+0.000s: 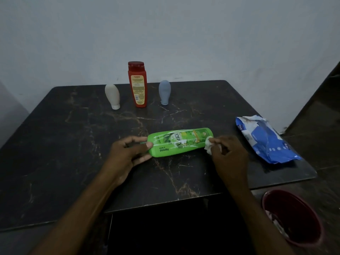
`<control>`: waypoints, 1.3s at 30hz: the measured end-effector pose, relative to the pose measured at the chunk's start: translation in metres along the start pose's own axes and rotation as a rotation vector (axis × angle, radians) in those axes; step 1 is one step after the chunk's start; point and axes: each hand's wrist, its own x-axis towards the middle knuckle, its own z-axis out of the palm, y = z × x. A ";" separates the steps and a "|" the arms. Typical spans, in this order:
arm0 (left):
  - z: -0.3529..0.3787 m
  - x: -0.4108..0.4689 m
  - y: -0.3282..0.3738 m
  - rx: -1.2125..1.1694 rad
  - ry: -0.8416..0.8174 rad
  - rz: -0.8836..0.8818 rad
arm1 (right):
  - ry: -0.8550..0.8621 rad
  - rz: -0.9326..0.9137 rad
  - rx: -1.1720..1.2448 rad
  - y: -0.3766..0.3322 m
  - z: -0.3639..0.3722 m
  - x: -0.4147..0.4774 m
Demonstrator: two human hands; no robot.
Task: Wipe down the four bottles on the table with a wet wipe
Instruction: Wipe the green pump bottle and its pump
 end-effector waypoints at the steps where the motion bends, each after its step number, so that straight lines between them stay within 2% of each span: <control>1: -0.003 0.002 0.000 0.046 -0.015 0.003 | -0.008 -0.012 -0.027 0.000 0.002 0.000; 7: -0.020 0.011 0.002 0.347 -0.121 0.090 | -0.055 0.011 -0.079 0.004 0.012 0.001; 10: -0.025 0.013 0.006 0.541 -0.202 0.138 | -0.027 0.061 -0.037 0.003 0.012 0.003; 13: -0.026 0.015 0.009 0.626 -0.242 0.148 | -0.028 0.127 -0.035 0.002 0.011 0.006; 17: -0.026 0.019 0.012 0.694 -0.265 0.215 | -0.014 0.180 0.041 -0.004 0.017 0.009; 20: -0.024 0.019 0.011 0.737 -0.262 0.260 | -0.016 0.170 -0.016 -0.014 0.025 0.005; 24: -0.027 0.021 0.007 0.756 -0.238 0.290 | -0.121 -0.026 -0.144 -0.037 0.054 -0.027; 30: -0.028 0.021 0.006 0.739 -0.238 0.329 | -0.266 -0.192 -0.130 -0.052 0.069 -0.055; 32: -0.030 0.021 0.006 0.735 -0.253 0.336 | -0.281 -0.149 -0.149 -0.052 0.057 -0.041; 35: -0.030 0.021 0.005 0.740 -0.266 0.336 | -0.121 -0.030 -0.182 -0.029 0.030 0.001; 39: -0.028 0.021 0.005 0.740 -0.272 0.344 | -0.103 0.063 -0.181 -0.015 0.013 0.024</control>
